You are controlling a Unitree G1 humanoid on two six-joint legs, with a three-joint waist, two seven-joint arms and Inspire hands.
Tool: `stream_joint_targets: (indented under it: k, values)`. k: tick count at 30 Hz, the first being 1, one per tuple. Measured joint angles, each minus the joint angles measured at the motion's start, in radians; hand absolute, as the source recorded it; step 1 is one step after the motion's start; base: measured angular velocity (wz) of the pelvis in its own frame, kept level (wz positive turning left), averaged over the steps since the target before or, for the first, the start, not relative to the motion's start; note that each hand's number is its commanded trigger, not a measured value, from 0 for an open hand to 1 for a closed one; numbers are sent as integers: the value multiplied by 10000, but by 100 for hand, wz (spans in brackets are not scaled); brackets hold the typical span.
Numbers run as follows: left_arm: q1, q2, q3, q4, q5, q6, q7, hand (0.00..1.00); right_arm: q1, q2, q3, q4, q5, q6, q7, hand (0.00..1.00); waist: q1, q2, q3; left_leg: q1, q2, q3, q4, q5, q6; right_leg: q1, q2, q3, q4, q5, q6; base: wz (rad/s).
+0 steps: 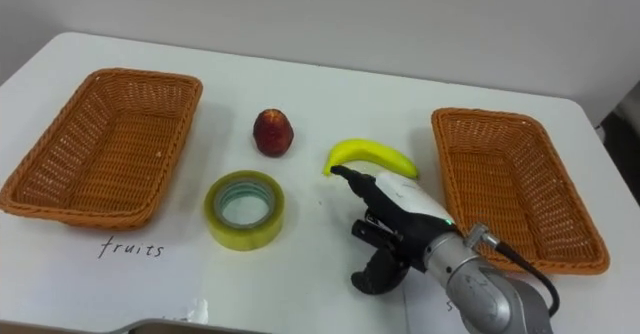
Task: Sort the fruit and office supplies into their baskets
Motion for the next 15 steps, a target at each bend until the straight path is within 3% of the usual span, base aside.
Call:
stream_joint_targets:
  k: [8,15]
  values:
    - [21,-1,34,0,3,271,12,0,-53,35,-413,958,1,154,-223,0,-16,-40,21,110,-2,-28,-2,0,-1,201,20,-28,9,0,0,1]
    - [-30,0,33,-1,-3,385,187,0,-46,39,-538,1364,572,218,-233,0,-24,-161,95,71,-4,-28,47,0,0,221,-5,-36,-25,-3,2,0]
